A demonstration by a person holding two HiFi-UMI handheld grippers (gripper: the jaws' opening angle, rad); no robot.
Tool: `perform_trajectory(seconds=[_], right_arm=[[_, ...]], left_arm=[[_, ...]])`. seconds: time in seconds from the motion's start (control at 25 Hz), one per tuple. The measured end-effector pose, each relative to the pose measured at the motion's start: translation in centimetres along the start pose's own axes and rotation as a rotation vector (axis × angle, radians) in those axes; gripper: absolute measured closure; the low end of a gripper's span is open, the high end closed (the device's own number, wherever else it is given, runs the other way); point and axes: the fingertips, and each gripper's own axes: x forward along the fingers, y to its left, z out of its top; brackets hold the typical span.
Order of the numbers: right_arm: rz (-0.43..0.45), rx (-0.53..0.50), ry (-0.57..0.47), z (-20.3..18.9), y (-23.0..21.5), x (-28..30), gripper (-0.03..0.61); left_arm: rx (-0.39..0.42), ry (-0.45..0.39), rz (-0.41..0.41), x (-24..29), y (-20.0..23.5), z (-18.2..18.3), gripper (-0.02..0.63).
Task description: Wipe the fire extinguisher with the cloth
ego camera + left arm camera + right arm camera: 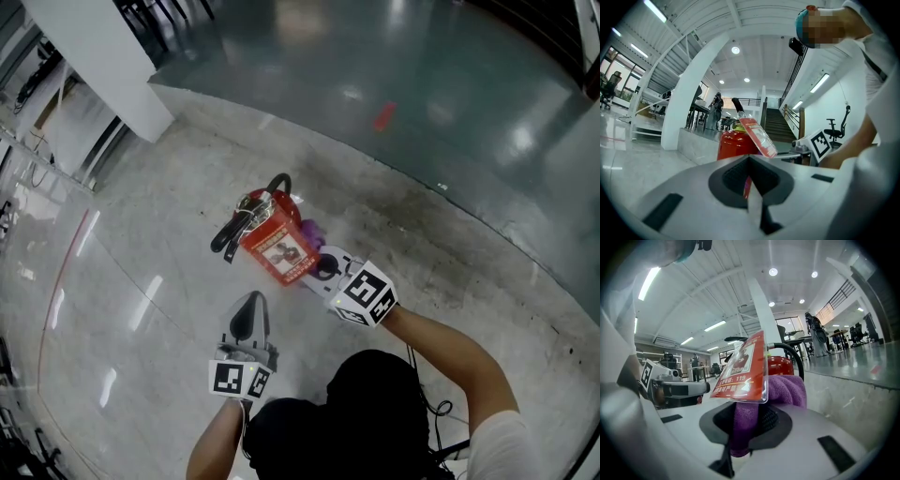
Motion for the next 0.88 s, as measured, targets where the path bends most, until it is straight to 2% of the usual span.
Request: perform_trajectory(seconds=[0.4, 0.68, 0.88], right_arm=[[0.027, -0.034, -0.033, 2.8, 0.8, -0.5, 0.523], [0.031, -0.054, -0.092, 4.6, 1.5, -1.2, 0.523], [-0.017, -0.051, -0.089, 2.8, 0.9, -2.4, 0.523]], left_arm=[[-0.003, -0.009, -0.003, 0.0, -0.4, 0.3, 0.609], [-0.007, -0.017, -0.001, -0.2, -0.5, 0.4, 0.609], [-0.009, 0.000, -0.005, -0.1, -0.8, 0.0, 0.609]])
